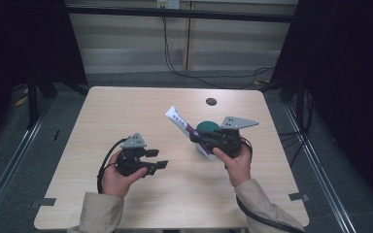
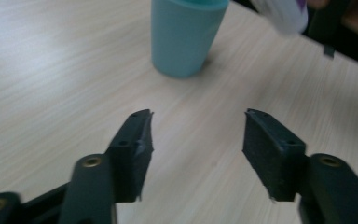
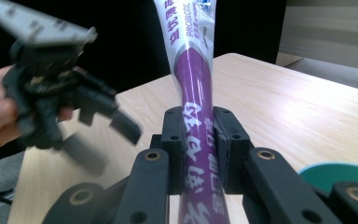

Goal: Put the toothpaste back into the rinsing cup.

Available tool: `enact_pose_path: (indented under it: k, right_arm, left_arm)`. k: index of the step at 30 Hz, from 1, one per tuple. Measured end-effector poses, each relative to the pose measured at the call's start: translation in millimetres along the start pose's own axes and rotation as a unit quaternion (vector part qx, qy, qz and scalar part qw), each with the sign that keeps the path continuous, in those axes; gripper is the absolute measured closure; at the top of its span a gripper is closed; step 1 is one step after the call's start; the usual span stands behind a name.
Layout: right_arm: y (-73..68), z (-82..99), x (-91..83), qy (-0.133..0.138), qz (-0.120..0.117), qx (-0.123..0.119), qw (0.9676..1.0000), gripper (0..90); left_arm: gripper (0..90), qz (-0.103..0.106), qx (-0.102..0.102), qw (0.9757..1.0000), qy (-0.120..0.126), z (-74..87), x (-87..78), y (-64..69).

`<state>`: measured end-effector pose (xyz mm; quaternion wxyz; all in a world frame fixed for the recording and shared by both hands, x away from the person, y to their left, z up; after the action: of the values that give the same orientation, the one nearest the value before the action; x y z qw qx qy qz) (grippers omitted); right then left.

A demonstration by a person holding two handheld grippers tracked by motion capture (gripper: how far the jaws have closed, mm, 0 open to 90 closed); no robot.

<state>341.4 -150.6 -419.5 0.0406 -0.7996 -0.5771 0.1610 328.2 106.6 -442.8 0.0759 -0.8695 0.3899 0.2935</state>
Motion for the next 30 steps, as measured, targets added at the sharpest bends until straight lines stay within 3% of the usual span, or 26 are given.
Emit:
enact_pose_path:
  k: [9,11,14,17,20,22,24,30]
  right_arm:
    - [-1.0,9.5,-4.5,0.002,-0.006,0.0,1.0,76.1]
    - [-2.2,11.3,-4.3,0.004,-0.013,0.0,0.9999,76.1]
    - [-5.0,12.4,-2.9,0.003,-0.019,-0.003,0.9998,76.1]
    - [-7.1,14.1,-0.7,-0.003,-0.02,-0.006,0.9998,76.0]
    - [-7.6,15.4,0.2,-0.005,-0.022,-0.006,0.9997,76.0]
    - [-7.1,15.7,1.4,-0.007,-0.022,-0.007,0.9997,76.0]
    - [-7.9,15.3,3.9,-0.007,-0.025,-0.008,0.9996,76.0]
    - [-8.4,14.1,5.8,-0.006,-0.029,-0.008,0.9995,76.0]
  left_arm:
    - [38.1,0.002,-0.018,0.9995,0.025,-41.6,4.2,5.6]
    - [37.0,0.01,-0.037,0.9989,0.028,-48.3,8.7,6.3]
    - [37.9,0.003,-0.048,0.9981,0.04,-54.3,12.4,6.5]
    - [36.4,0.027,-0.07,0.9956,0.056,-58.6,14.7,8.1]
    - [39.4,0.036,-0.073,0.9944,0.068,-61.3,14.2,11.2]
    - [41.3,0.032,-0.069,0.9944,0.073,-64.4,13.7,14.2]
    - [43.9,0.024,-0.074,0.9946,0.069,-66.6,12.6,15.2]
    - [49.5,0.039,-0.11,0.9908,0.068,-66.3,9.8,11.7]
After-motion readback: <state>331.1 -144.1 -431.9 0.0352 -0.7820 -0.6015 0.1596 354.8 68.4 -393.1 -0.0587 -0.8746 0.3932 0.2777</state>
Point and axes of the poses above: each handheld gripper's, and its own axes: x roughly forward along the jaws, z roughly out of its underside, y roughly to its right, the point moved 3 cm from there along x, roughly forward along the jaws, and after that the axes turned 13 degrees about -z, right-handed, at the moved point
